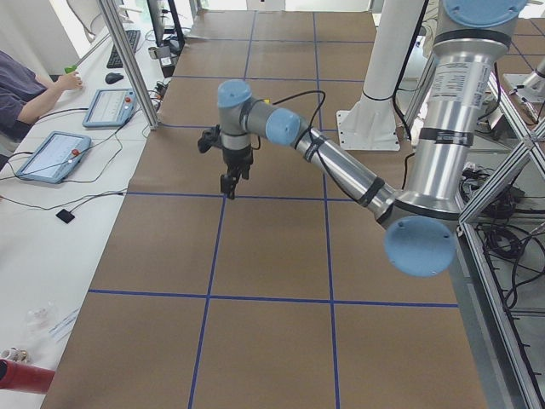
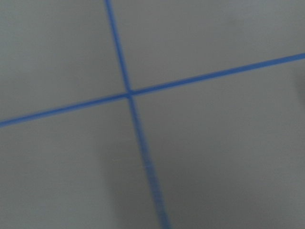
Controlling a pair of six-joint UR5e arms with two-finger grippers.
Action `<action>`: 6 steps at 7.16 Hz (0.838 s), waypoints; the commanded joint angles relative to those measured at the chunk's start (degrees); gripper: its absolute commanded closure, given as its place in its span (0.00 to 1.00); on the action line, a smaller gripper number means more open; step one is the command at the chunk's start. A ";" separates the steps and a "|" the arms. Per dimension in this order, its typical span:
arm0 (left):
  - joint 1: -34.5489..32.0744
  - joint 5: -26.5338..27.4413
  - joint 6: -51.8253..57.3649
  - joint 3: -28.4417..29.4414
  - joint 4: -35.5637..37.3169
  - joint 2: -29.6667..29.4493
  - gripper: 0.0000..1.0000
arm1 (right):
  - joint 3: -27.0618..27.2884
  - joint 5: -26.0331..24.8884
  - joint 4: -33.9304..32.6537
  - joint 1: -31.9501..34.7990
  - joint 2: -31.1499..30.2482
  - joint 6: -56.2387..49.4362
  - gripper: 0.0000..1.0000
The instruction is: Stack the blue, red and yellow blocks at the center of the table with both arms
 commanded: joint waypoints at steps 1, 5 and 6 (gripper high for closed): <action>-9.11 -2.33 7.13 12.90 -8.53 1.59 0.00 | -0.20 0.00 1.82 0.09 -2.50 0.42 0.01; -9.39 -2.42 0.56 12.75 -8.28 2.56 0.00 | 1.90 0.62 -2.65 0.09 -1.63 0.69 0.01; -9.39 -2.42 0.37 12.57 -8.28 3.43 0.00 | 2.25 0.62 -3.71 0.09 -1.45 0.69 0.01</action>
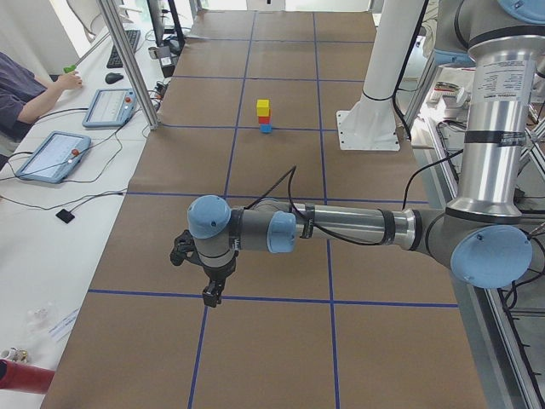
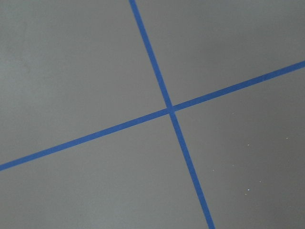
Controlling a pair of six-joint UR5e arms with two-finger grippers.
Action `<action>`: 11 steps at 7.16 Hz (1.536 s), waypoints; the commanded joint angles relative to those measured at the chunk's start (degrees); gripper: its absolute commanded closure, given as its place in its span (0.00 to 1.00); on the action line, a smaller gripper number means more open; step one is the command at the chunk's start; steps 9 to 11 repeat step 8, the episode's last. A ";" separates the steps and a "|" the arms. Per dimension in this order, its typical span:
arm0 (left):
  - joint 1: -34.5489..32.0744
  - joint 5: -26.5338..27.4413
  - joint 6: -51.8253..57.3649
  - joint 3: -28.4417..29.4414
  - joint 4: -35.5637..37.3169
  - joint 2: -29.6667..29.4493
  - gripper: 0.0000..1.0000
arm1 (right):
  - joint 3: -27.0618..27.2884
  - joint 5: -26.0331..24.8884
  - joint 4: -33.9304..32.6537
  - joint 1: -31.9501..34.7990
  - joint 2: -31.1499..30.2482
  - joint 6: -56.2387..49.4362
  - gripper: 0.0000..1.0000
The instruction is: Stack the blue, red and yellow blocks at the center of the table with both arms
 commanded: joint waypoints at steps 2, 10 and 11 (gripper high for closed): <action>-0.03 0.07 -1.33 -0.23 -0.06 0.79 0.00 | 1.39 -0.13 -1.88 0.00 0.13 2.02 0.01; -0.03 0.34 -1.33 -0.06 -0.05 0.79 0.00 | 1.39 0.04 -1.62 -0.09 -0.48 2.13 0.01; -0.03 0.34 -1.33 -0.06 -0.05 0.79 0.00 | 1.39 0.04 -1.62 -0.09 -0.48 2.13 0.01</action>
